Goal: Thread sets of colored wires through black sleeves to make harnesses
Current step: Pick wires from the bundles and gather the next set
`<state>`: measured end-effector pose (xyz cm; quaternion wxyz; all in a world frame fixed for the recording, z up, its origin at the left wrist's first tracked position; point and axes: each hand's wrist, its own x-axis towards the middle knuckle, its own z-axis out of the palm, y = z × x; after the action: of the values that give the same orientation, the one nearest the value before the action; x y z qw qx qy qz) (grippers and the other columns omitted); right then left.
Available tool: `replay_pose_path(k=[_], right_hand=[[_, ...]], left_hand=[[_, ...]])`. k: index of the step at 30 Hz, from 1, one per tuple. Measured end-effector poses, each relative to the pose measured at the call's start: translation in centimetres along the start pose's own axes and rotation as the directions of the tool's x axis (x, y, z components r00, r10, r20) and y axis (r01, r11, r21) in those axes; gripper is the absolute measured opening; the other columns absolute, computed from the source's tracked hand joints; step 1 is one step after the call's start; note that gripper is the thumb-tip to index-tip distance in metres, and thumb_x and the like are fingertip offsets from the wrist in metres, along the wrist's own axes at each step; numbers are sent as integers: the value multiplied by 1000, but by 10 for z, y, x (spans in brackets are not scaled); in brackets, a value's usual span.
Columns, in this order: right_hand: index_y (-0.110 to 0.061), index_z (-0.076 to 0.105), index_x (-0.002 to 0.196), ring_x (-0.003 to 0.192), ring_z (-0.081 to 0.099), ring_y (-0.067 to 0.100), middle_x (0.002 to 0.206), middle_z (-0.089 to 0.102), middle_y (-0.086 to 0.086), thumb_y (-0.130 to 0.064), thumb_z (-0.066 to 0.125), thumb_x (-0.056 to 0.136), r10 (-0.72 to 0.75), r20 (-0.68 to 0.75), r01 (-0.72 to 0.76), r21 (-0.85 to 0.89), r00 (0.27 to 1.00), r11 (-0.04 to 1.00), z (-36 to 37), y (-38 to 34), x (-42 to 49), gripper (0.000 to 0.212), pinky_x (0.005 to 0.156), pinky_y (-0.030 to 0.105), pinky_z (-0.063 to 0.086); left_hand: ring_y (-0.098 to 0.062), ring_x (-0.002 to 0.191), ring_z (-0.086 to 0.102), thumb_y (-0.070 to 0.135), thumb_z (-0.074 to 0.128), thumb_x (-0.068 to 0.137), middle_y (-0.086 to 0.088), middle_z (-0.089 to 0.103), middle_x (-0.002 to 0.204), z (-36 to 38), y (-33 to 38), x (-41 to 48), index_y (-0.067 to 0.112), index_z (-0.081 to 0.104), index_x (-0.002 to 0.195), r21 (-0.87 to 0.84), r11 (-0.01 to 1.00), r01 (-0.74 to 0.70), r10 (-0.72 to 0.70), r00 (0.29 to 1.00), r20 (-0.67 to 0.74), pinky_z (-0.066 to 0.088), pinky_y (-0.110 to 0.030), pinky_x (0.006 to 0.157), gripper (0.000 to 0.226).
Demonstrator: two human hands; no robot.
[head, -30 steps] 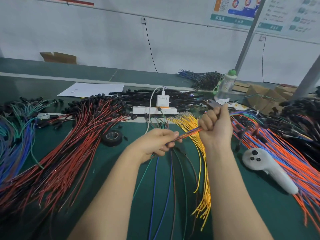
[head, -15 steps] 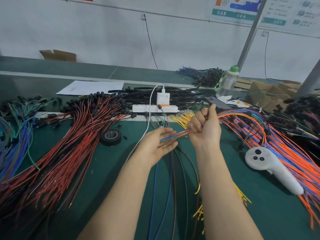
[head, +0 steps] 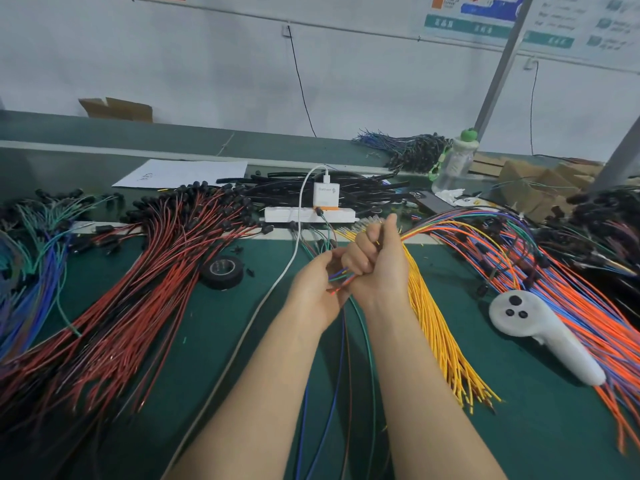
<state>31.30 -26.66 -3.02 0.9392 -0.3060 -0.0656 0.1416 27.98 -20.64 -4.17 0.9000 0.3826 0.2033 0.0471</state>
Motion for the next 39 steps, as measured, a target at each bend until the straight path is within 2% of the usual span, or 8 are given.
replay_pose_path(k=[2,5,10,16,21,28,33,39], right_hand=[[-18,30,61,29,14,5,40,18,-9,-45,31,102,-34,-24,33,-24,999,999,-3,-7,3,50,30,16,12],[-18,32,62,31,14,6,40,19,-9,-47,28,103,-93,-95,83,-105,991,991,-11,-20,7,50,32,15,12],[-18,35,64,32,14,8,42,18,-9,-45,31,103,-119,-187,92,-146,975,985,-18,-25,11,48,36,16,10],[-18,37,64,32,15,8,41,20,-9,-45,33,103,-150,-234,108,-183,961,977,-21,-31,11,48,35,16,13],[-18,37,62,32,15,8,42,19,-8,-46,34,102,-196,-236,162,-157,952,974,-28,-54,13,48,35,17,11],[-19,35,60,31,13,6,40,18,-9,-46,34,102,-132,-182,130,-23,974,991,-30,-63,13,50,37,19,6],[-17,35,61,28,14,5,38,18,-9,-43,33,103,-64,-97,61,-31,993,998,-13,-31,11,49,32,16,8],[-16,35,60,28,15,5,38,20,-8,-42,32,103,-43,-66,43,-11,997,999,-11,-11,7,51,29,16,12]], left_hand=[[-14,72,57,19,41,99,-4,63,86,-7,2,-3,13,60,88,318,943,-99,105,995,-1,46,-27,69,23],[-17,108,55,30,44,99,-2,59,119,-36,12,-8,14,57,118,928,294,-230,399,911,99,39,-25,89,29],[-28,145,11,43,30,101,-16,13,157,-58,0,-9,5,21,148,983,-172,-68,125,988,91,11,-33,116,61],[-24,143,19,24,32,102,-17,17,154,-13,-45,17,-1,31,140,839,501,-214,134,977,169,16,-35,117,46],[-9,119,50,23,31,104,-3,54,129,17,-61,36,10,52,124,313,942,-118,95,992,87,38,-20,103,32],[-15,94,57,10,38,96,0,61,93,4,-34,31,14,60,88,301,901,-312,386,894,-229,45,-28,85,24],[-14,80,63,28,28,103,-5,68,94,22,-14,13,8,59,92,-98,980,-172,174,985,11,49,-21,59,38],[-12,65,56,11,39,97,-4,62,81,20,-5,6,9,60,87,85,977,-195,193,981,34,45,-19,54,23]])
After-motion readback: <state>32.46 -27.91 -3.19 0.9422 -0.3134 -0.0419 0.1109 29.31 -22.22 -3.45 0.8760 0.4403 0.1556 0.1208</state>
